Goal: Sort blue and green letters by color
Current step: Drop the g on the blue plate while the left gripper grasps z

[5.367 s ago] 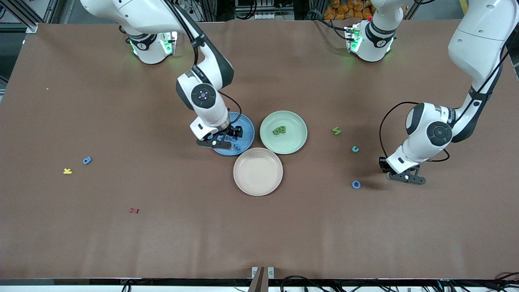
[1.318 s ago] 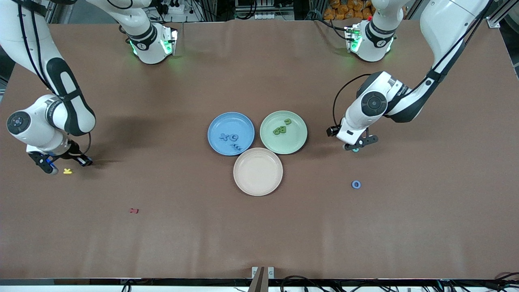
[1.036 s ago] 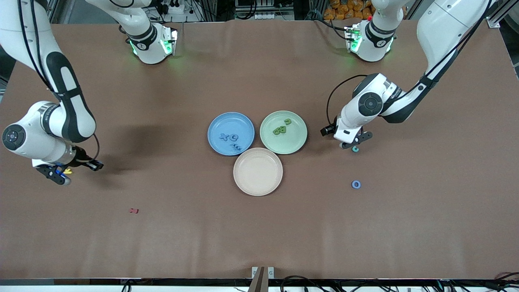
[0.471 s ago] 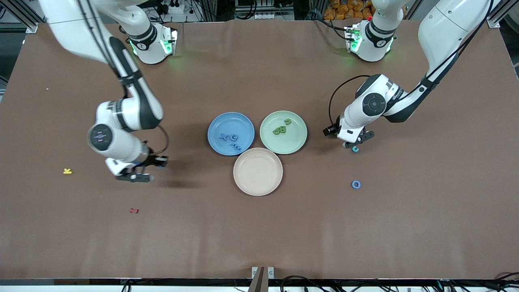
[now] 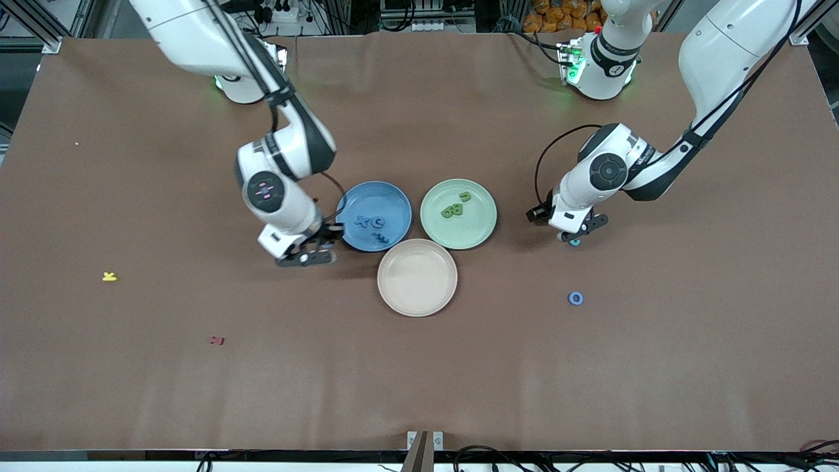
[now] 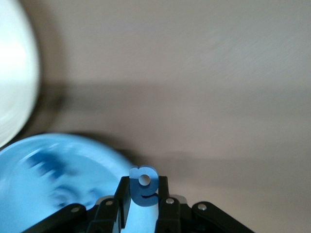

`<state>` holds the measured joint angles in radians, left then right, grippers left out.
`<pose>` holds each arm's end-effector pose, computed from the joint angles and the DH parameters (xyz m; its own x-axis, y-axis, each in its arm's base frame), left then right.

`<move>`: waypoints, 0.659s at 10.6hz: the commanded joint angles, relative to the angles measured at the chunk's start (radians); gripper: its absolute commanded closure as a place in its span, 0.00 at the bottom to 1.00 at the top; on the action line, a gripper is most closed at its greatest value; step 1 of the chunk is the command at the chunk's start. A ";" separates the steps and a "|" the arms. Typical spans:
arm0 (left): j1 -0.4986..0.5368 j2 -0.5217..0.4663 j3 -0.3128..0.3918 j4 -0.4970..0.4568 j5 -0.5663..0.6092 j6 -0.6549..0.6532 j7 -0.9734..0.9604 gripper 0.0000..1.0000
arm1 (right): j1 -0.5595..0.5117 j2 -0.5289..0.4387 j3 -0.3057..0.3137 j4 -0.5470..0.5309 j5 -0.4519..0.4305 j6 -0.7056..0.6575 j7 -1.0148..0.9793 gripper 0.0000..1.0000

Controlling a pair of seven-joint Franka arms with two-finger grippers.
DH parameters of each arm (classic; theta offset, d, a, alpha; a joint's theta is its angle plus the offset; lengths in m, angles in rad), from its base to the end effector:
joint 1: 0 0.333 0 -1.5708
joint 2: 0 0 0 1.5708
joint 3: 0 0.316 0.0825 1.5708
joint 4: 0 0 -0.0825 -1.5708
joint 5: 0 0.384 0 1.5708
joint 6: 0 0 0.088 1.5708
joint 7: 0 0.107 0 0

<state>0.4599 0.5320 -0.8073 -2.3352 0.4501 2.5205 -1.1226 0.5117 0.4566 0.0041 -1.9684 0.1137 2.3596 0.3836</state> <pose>0.4545 -0.1991 0.1686 0.8938 0.4080 -0.1864 0.4141 -0.9102 -0.0070 0.5288 0.3014 0.2324 0.9945 0.0504 -0.0921 0.0463 -0.9979 -0.0451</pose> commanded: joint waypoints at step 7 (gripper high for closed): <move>-0.035 -0.033 -0.061 0.135 0.029 -0.145 -0.016 1.00 | 0.105 -0.033 -0.006 -0.019 0.009 -0.009 0.147 0.00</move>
<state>0.4406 0.5234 -0.8242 -2.2938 0.4522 2.4965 -1.1217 0.6822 0.4560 -0.0030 -1.9709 0.1137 2.3603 0.5454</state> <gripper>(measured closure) 0.639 0.330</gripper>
